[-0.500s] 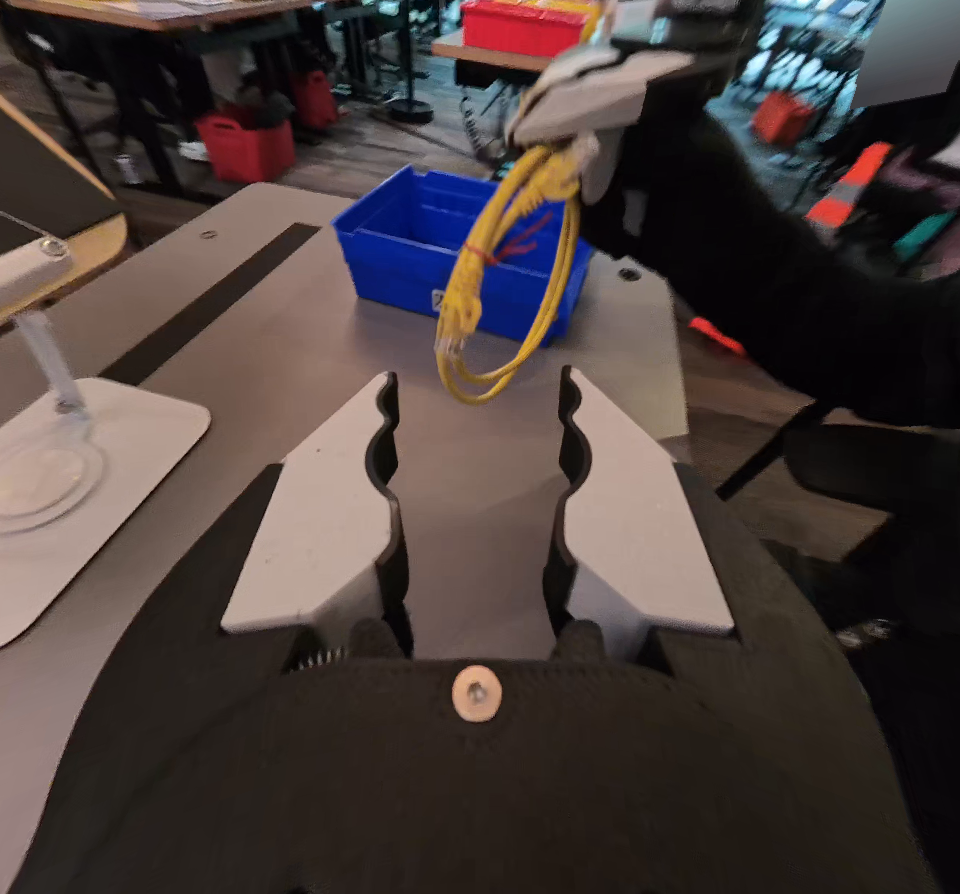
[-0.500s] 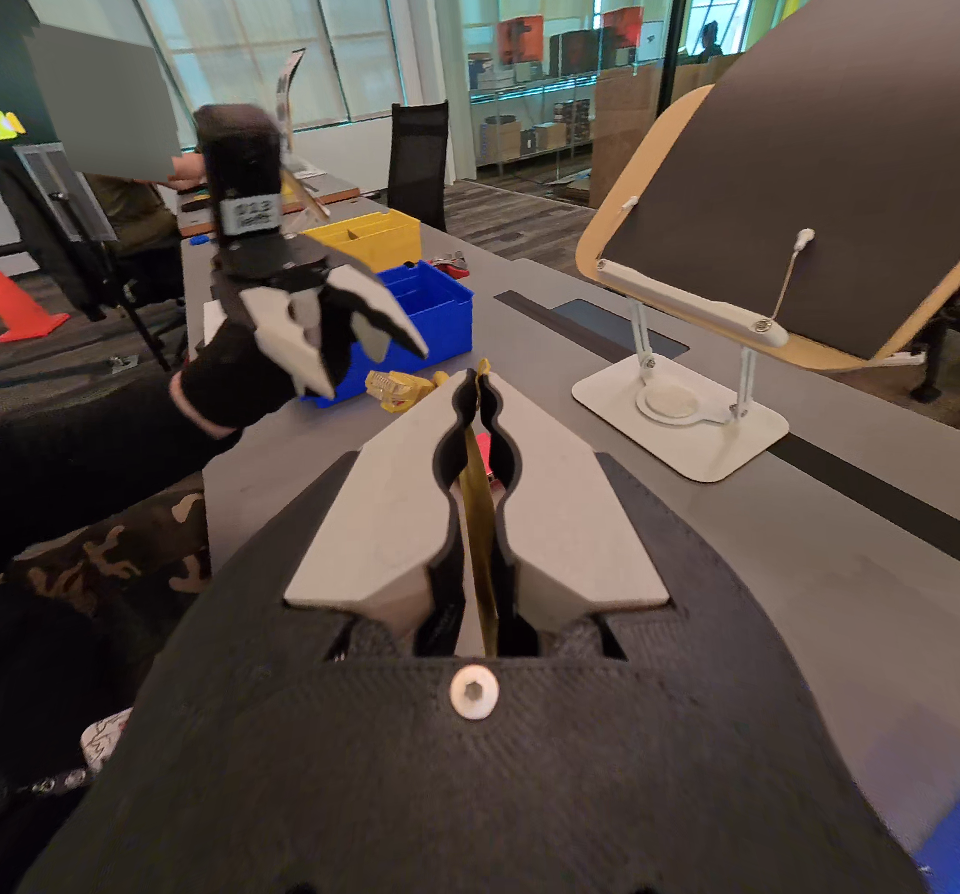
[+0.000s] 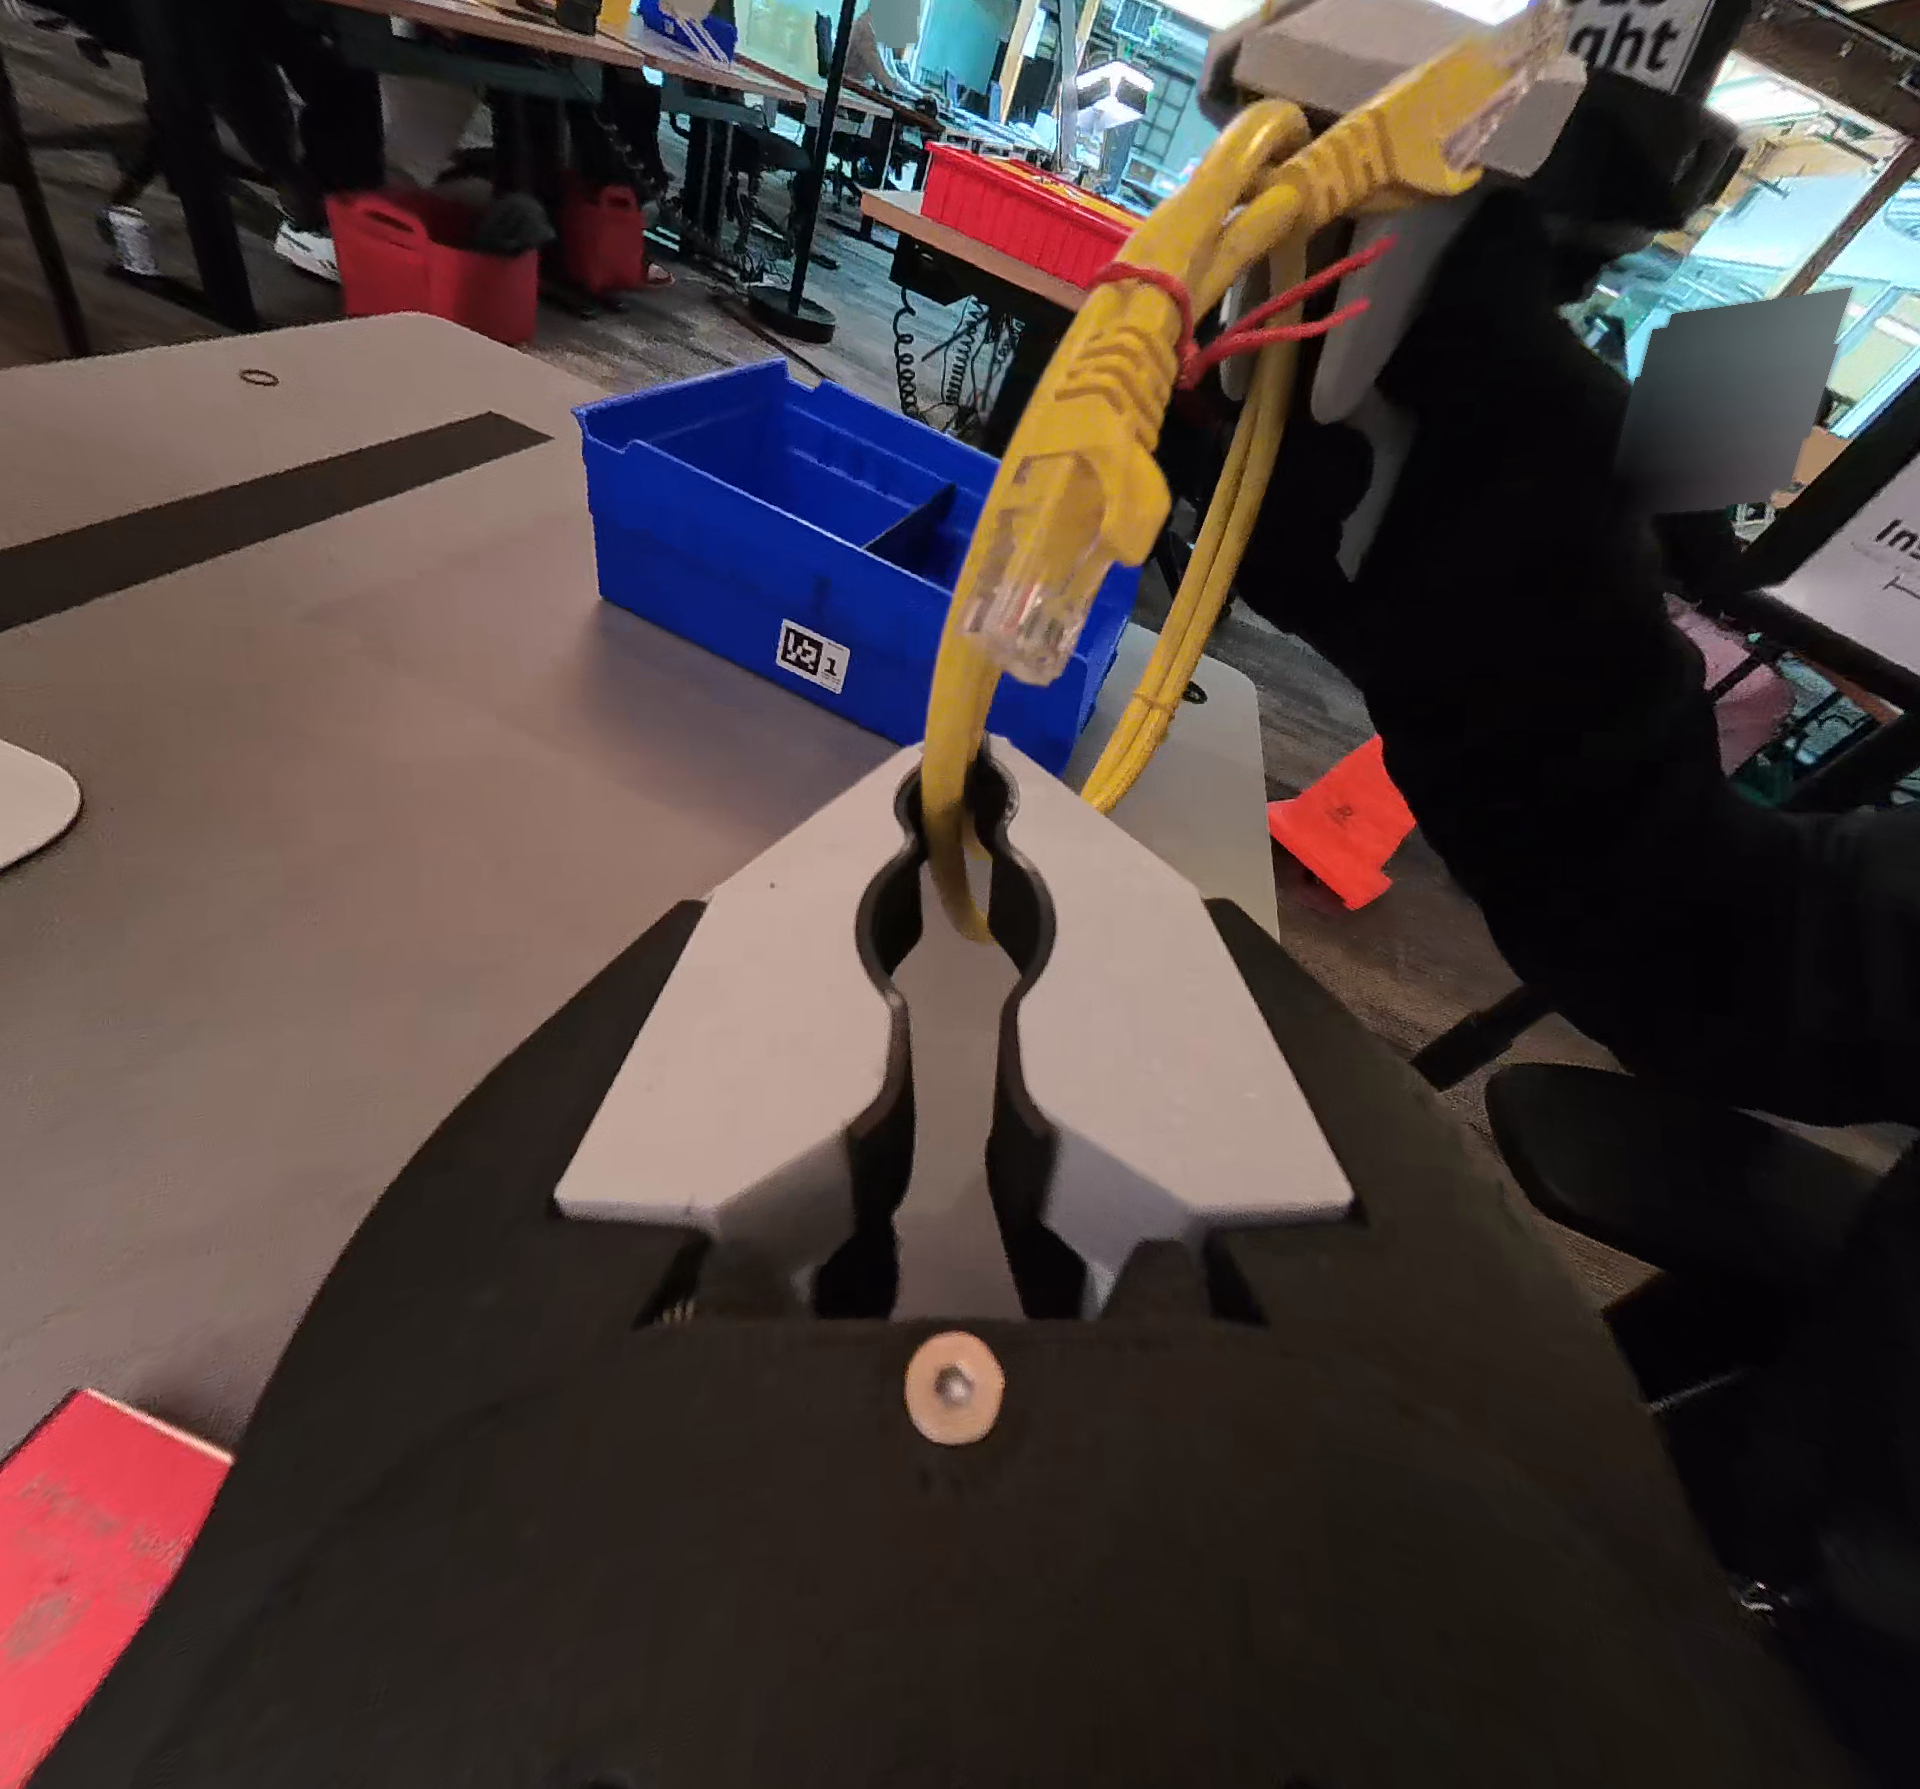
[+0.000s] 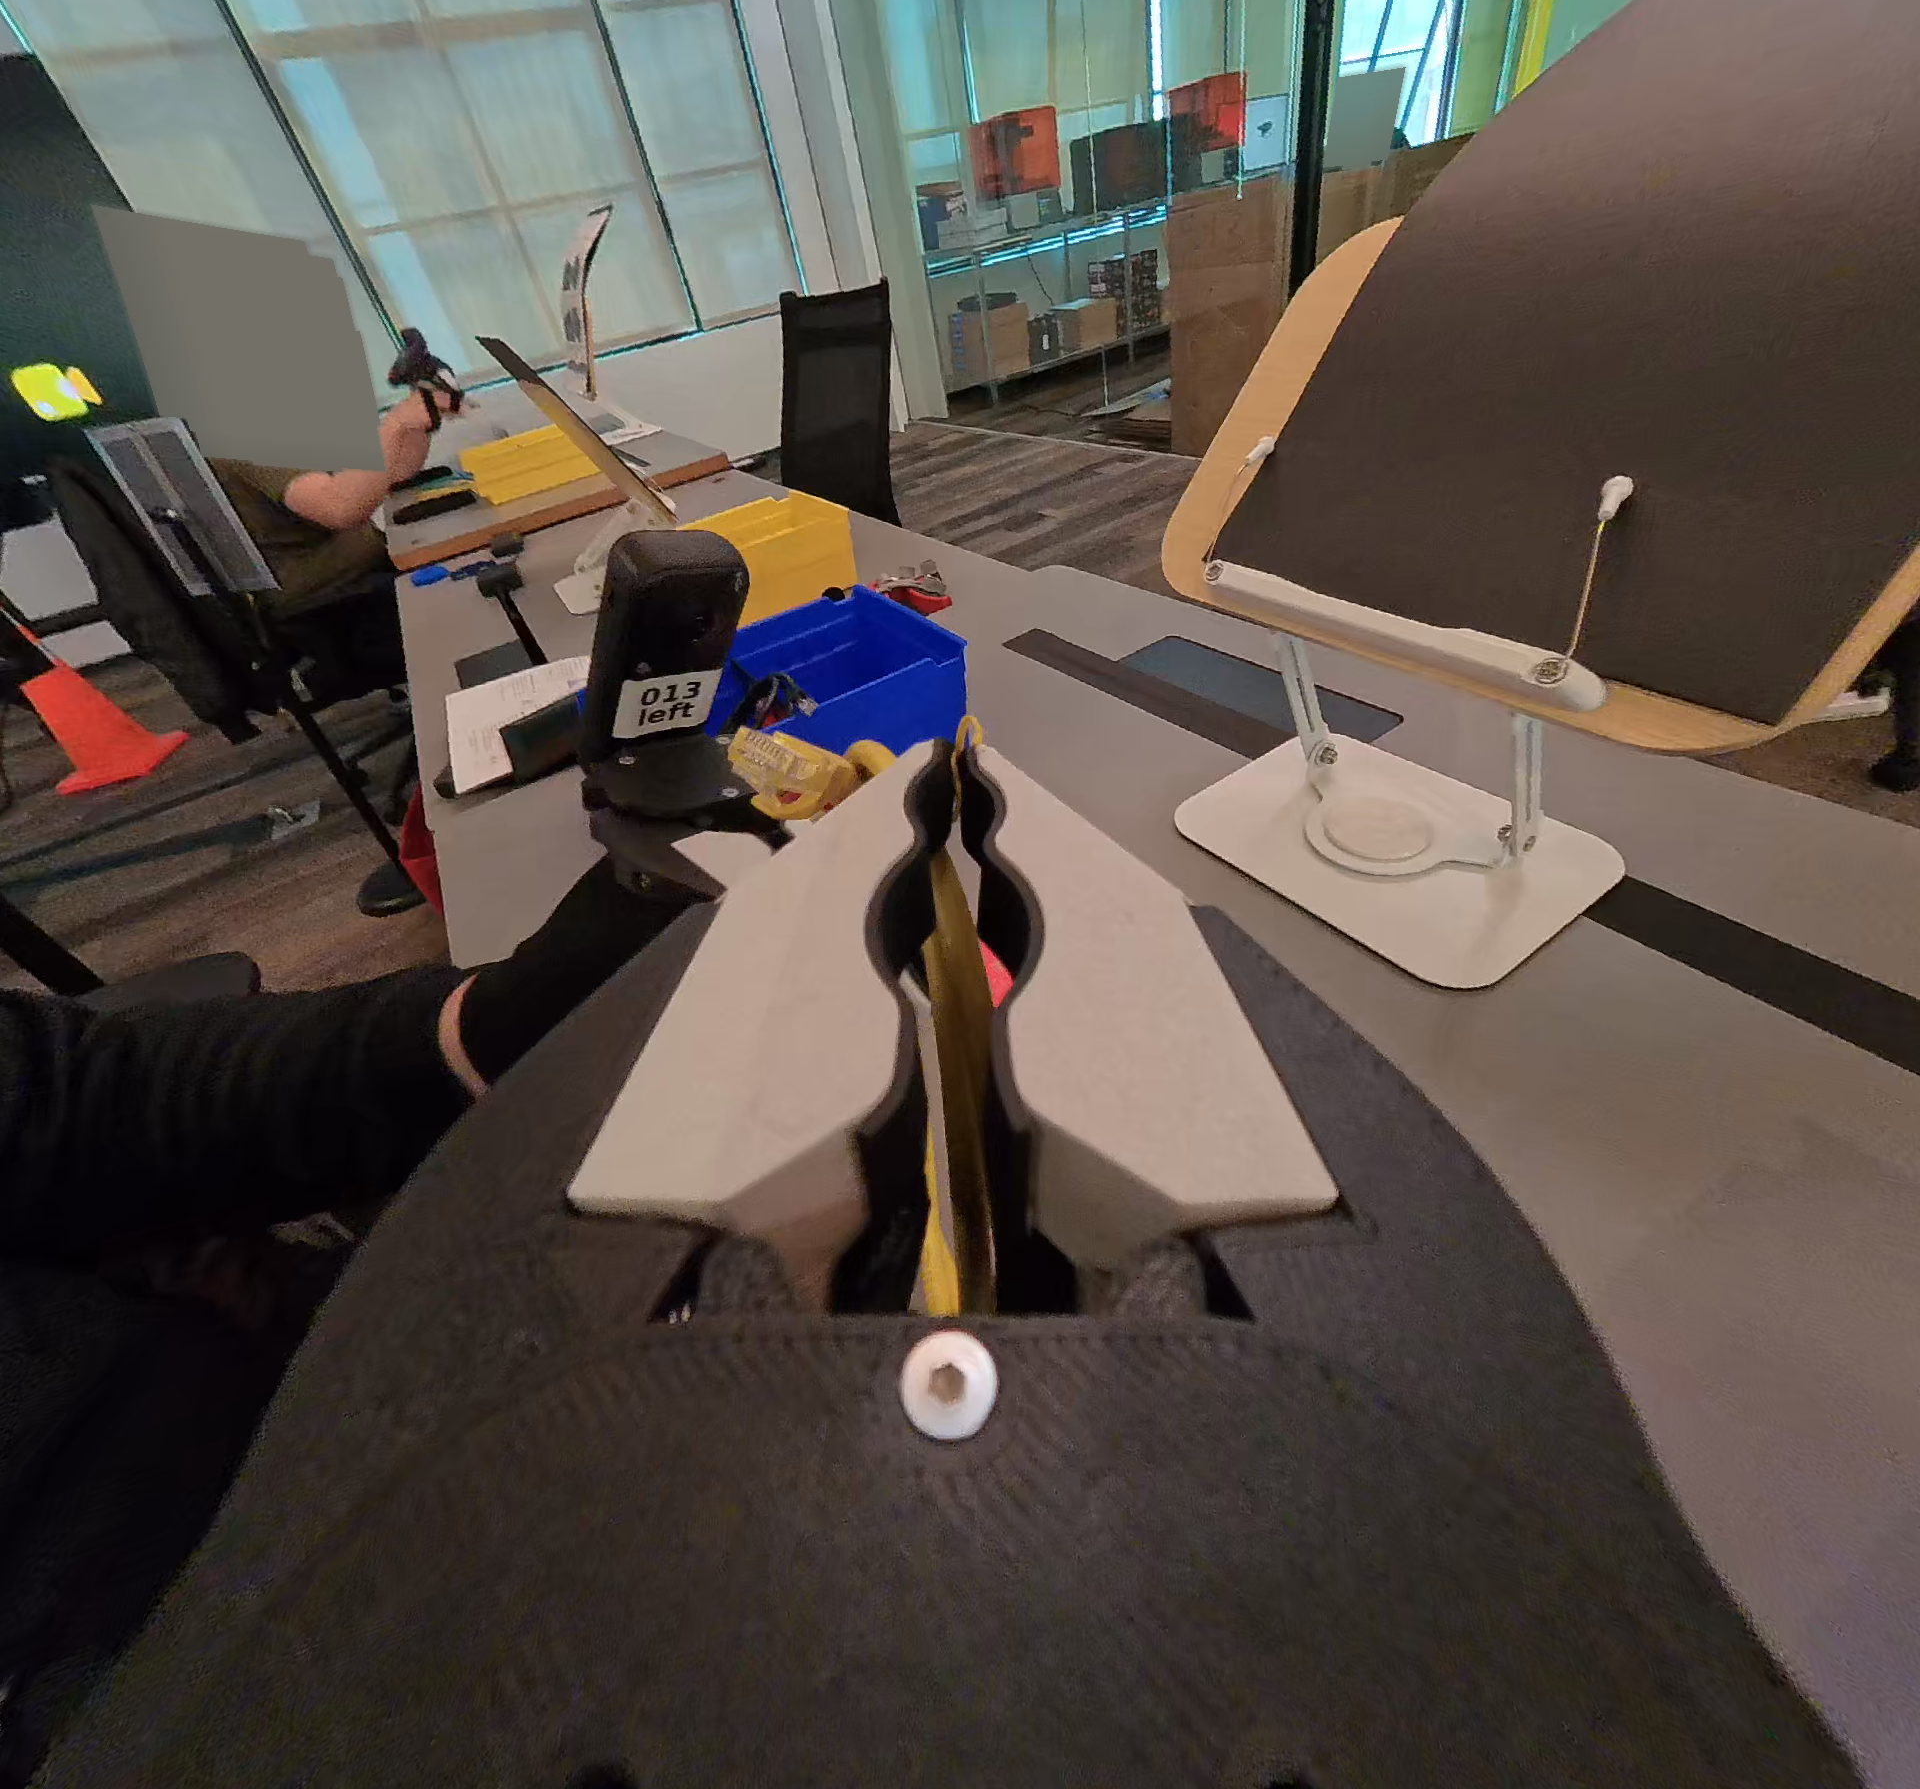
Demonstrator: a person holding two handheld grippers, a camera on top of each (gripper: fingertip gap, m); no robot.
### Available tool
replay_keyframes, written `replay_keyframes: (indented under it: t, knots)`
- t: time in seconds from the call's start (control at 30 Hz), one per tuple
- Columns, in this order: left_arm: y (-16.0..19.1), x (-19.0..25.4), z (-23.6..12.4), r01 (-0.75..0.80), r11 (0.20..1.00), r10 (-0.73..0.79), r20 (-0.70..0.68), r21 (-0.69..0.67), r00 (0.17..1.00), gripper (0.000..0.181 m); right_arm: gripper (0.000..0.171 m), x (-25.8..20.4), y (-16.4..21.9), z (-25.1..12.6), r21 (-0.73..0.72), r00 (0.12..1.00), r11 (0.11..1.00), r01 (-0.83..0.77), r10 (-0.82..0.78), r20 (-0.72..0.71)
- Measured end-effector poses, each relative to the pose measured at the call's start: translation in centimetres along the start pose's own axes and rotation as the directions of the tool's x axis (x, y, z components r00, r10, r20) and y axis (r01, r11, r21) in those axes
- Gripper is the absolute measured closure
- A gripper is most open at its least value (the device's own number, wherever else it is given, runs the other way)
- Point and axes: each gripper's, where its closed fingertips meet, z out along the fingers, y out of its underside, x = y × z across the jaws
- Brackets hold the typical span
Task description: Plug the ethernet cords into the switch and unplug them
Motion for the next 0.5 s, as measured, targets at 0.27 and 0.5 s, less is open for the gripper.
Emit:
replay_keyframes:
  t: [0.27,0.5]
  knots:
    - [-2.3,-2.0,-0.7,0.117,0.983,-0.137,-0.141,-0.140,0.980,0.177,0.171,-4.1,0.9,0.1,-0.068,0.981,0.987,0.143,-0.132,0.145]
    - [2.2,3.3,4.1,-0.009,0.801,-0.334,-0.459,-0.599,0.824,0.173,0.171,-9.2,3.0,2.9,-0.151,0.898,0.912,0.382,-0.328,0.293]
